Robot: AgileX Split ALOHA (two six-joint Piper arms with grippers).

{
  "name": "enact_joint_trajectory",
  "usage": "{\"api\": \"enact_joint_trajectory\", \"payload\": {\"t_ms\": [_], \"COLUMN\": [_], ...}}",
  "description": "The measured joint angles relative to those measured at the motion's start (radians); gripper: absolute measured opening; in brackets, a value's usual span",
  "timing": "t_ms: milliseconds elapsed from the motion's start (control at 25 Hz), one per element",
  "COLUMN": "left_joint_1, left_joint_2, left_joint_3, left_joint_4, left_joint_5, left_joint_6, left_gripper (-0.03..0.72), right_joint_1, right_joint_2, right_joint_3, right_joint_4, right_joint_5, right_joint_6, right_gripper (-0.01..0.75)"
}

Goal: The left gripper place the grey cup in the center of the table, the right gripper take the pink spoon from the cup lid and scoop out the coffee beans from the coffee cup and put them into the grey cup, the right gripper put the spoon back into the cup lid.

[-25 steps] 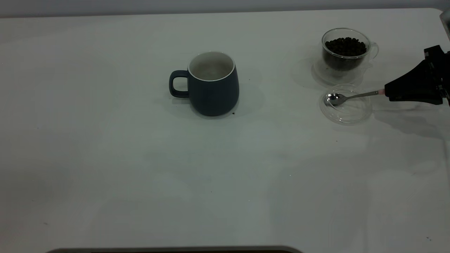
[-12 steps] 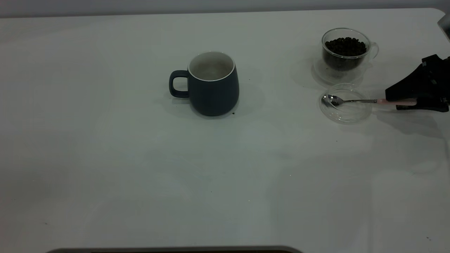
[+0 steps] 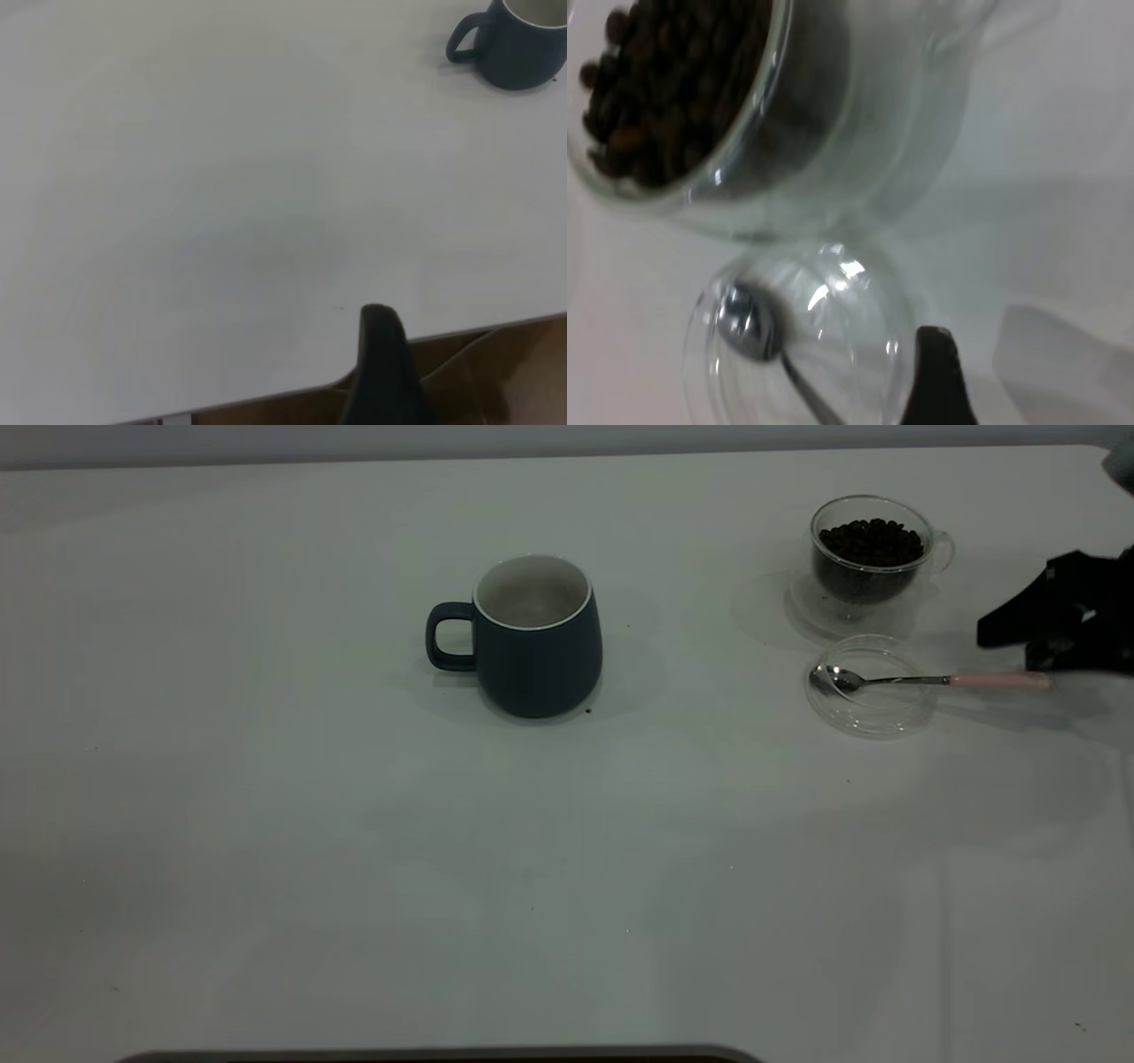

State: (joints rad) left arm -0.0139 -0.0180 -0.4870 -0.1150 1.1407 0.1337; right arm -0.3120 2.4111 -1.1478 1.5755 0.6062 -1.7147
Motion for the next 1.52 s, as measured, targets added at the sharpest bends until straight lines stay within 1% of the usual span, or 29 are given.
{"api": "enact_joint_trajectory", "payload": {"t_ms": [120,200,320,360,440,520,600,720,840,920,1040,1160,1280,1520], "left_joint_1": [0.000,0.000,0.000,0.000,0.000,0.000,0.000,0.000,0.000,0.000,0.000,0.000,0.000,0.000], "left_joint_2": [0.000,0.000,0.000,0.000,0.000,0.000,0.000,0.000,0.000,0.000,0.000,0.000,0.000,0.000], "left_joint_3": [0.000,0.000,0.000,0.000,0.000,0.000,0.000,0.000,0.000,0.000,0.000,0.000,0.000,0.000], "left_joint_4": [0.000,0.000,0.000,0.000,0.000,0.000,0.000,0.000,0.000,0.000,0.000,0.000,0.000,0.000], "left_joint_5": [0.000,0.000,0.000,0.000,0.000,0.000,0.000,0.000,0.000,0.000,0.000,0.000,0.000,0.000], "left_joint_6": [0.000,0.000,0.000,0.000,0.000,0.000,0.000,0.000,0.000,0.000,0.000,-0.001,-0.001,-0.001], "left_gripper": [0.567,0.567,0.567,0.567,0.567,0.567,0.567,0.567,0.567,0.567,0.567,0.567,0.567,0.567], "right_joint_1": [0.048,0.094,0.176,0.199,0.242,0.263,0.266,0.266,0.266,0.266,0.266,0.266,0.266,0.266], "right_joint_2": [-0.094,-0.195,-0.382,-0.459,-0.608,-0.759,-0.920,-1.137,-1.306,-1.391,-1.521,-1.675,-1.821,-2.085], "right_joint_3": [0.021,0.053,0.130,0.164,0.231,0.299,0.354,0.430,0.488,0.524,0.589,0.661,0.676,0.676], "right_joint_4": [-0.006,-0.060,-0.283,-0.394,-0.616,-0.841,-1.001,-1.181,-1.312,-1.372,-1.457,-1.512,-1.525,-1.530], "right_joint_5": [-0.008,-0.009,-0.011,-0.008,0.016,0.063,0.132,0.243,0.377,0.457,0.510,0.505,0.494,0.495], "right_joint_6": [0.008,0.068,0.275,0.359,0.596,0.821,1.033,1.251,1.394,1.472,1.579,1.670,1.715,1.720], "right_gripper": [0.564,0.555,0.551,0.551,0.550,0.550,0.550,0.550,0.550,0.550,0.550,0.550,0.550,0.550]}}
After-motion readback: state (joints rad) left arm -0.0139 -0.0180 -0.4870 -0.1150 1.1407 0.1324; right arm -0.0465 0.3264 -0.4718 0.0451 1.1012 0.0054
